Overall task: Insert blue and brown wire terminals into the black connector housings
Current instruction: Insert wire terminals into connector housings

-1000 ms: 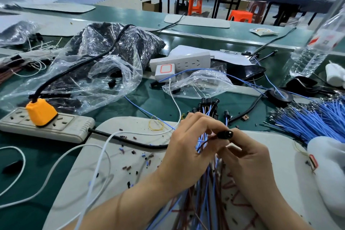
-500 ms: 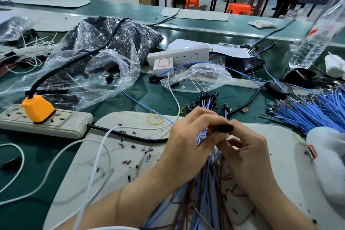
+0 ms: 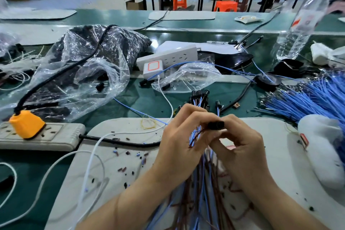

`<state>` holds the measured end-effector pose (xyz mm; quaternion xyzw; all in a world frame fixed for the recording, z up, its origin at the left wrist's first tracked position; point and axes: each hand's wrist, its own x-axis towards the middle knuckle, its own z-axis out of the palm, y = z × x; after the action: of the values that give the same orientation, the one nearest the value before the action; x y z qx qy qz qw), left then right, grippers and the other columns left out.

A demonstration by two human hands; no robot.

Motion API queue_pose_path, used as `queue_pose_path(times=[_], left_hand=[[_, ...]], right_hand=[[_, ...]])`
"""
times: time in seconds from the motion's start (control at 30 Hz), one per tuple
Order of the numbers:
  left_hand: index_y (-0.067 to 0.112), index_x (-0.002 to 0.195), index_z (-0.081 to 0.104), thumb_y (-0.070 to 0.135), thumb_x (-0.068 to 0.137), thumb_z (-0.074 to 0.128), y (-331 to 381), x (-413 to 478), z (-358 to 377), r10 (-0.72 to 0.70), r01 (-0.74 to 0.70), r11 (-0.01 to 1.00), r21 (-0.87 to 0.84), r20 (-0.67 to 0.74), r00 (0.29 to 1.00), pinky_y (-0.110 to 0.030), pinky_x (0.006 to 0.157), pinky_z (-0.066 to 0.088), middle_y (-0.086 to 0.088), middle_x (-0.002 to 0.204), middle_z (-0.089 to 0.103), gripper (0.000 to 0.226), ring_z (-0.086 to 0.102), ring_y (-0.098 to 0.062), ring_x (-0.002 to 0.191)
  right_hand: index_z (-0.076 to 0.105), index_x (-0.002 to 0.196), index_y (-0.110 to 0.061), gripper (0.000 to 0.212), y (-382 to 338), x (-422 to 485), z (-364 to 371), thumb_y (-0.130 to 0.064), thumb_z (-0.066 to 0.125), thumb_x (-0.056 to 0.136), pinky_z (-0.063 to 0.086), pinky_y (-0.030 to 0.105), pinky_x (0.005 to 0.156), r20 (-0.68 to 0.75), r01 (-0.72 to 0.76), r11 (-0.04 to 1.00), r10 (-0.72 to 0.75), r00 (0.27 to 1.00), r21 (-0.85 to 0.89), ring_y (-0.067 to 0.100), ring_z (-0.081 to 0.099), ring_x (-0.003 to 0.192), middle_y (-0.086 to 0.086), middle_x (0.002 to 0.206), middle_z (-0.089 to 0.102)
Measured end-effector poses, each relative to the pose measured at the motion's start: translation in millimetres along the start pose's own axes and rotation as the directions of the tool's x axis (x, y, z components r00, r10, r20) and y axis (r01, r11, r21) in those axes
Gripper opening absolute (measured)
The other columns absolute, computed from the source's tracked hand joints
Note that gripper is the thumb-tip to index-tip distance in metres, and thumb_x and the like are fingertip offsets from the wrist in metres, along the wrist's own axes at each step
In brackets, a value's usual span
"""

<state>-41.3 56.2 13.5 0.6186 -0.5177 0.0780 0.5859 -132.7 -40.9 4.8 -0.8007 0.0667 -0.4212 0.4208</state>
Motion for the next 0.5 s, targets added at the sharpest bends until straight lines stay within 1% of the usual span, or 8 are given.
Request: queue_pose_path(times=[0.07, 0.1, 0.17, 0.23, 0.27, 0.3, 0.4, 0.5], left_hand=[[0.009, 0.098, 0.067, 0.011, 0.084, 0.07, -2.4, 0.6, -0.5, -0.014, 0.013, 1.0, -0.012, -0.026, 1.0, -0.018, 0.079, 0.047, -0.003, 0.092, 0.06, 0.015, 0.059, -0.008, 0.084], [0.013, 0.098, 0.066, 0.011, 0.082, 0.07, -3.4, 0.4, -0.5, -0.035, 0.034, 0.999, -0.031, -0.035, 0.999, -0.018, 0.078, 0.047, -0.001, 0.091, 0.061, 0.017, 0.059, -0.008, 0.082], [0.021, 0.095, 0.06, 0.014, 0.081, 0.07, -4.4, -0.5, -1.1, -0.109, 0.105, 0.988, -0.11, -0.034, 0.993, -0.024, 0.075, 0.049, 0.003, 0.086, 0.062, 0.018, 0.06, -0.011, 0.078], [0.025, 0.09, 0.055, 0.015, 0.082, 0.069, -5.3, -0.5, -1.3, -0.149, 0.146, 0.976, -0.164, -0.008, 0.989, -0.032, 0.073, 0.052, 0.002, 0.084, 0.061, 0.02, 0.06, -0.016, 0.076], [0.026, 0.09, 0.054, 0.015, 0.082, 0.069, -5.9, 0.0, -1.0, -0.161, 0.16, 0.97, -0.182, 0.009, 0.987, -0.034, 0.073, 0.052, 0.001, 0.085, 0.061, 0.02, 0.06, -0.017, 0.076], [0.026, 0.09, 0.055, 0.014, 0.081, 0.069, -6.3, 0.4, -1.0, -0.181, 0.183, 0.961, -0.205, 0.027, 0.983, -0.034, 0.073, 0.052, 0.002, 0.085, 0.061, 0.02, 0.06, -0.017, 0.076], [0.025, 0.093, 0.059, 0.016, 0.08, 0.071, -6.7, 1.1, -1.2, -0.254, 0.269, 0.918, -0.292, 0.087, 0.963, -0.026, 0.075, 0.051, 0.009, 0.086, 0.064, 0.019, 0.062, -0.011, 0.078], [0.02, 0.095, 0.064, 0.012, 0.081, 0.069, -7.8, 1.0, -0.6, -0.292, 0.316, 0.894, -0.318, 0.121, 0.949, -0.024, 0.079, 0.051, 0.001, 0.089, 0.069, 0.017, 0.066, -0.012, 0.084]], right_hand=[[0.064, 0.096, -0.021, 0.018, -2.7, 0.2, -3.0, -0.015, 0.059, 0.081, 0.052, 0.023, 0.072, -0.054, -0.058, 0.993, 0.064, 0.997, 0.107, 0.012, 0.064, 0.081, -0.003, 0.087, 0.066], [0.064, 0.099, -0.021, 0.019, -3.7, -0.1, -4.0, -0.018, 0.057, 0.082, 0.052, 0.024, 0.074, -0.072, -0.064, 0.988, 0.074, 0.995, 0.137, 0.014, 0.065, 0.084, -0.004, 0.089, 0.066], [0.065, 0.099, -0.023, 0.017, -6.1, -0.5, -4.4, -0.023, 0.058, 0.084, 0.053, 0.027, 0.075, -0.081, -0.038, 0.99, 0.049, 0.996, 0.139, 0.018, 0.066, 0.086, -0.002, 0.091, 0.065], [0.066, 0.098, -0.028, 0.014, -6.8, 0.0, -2.0, -0.026, 0.062, 0.084, 0.054, 0.027, 0.074, -0.081, -0.02, 0.994, 0.029, 0.996, 0.112, 0.016, 0.066, 0.085, -0.005, 0.091, 0.066], [0.066, 0.099, -0.03, 0.016, -6.4, 0.1, -1.1, -0.026, 0.064, 0.083, 0.054, 0.026, 0.074, -0.088, -0.021, 0.995, 0.03, 0.996, 0.101, 0.014, 0.067, 0.086, -0.008, 0.091, 0.067], [0.067, 0.099, -0.032, 0.017, -6.0, -0.2, -0.6, -0.026, 0.065, 0.083, 0.053, 0.024, 0.074, -0.1, -0.024, 0.995, 0.034, 0.994, 0.098, 0.013, 0.067, 0.086, -0.01, 0.091, 0.067], [0.067, 0.1, -0.032, 0.018, -5.6, -1.6, -0.5, -0.026, 0.065, 0.083, 0.053, 0.02, 0.075, -0.141, -0.017, 0.996, 0.029, 0.99, 0.082, 0.011, 0.067, 0.086, -0.013, 0.091, 0.067], [0.065, 0.102, -0.032, 0.018, -6.2, -0.9, -2.5, -0.027, 0.064, 0.085, 0.053, 0.02, 0.072, -0.21, -0.004, 0.998, 0.018, 0.977, 0.066, 0.012, 0.067, 0.08, -0.014, 0.09, 0.067]])
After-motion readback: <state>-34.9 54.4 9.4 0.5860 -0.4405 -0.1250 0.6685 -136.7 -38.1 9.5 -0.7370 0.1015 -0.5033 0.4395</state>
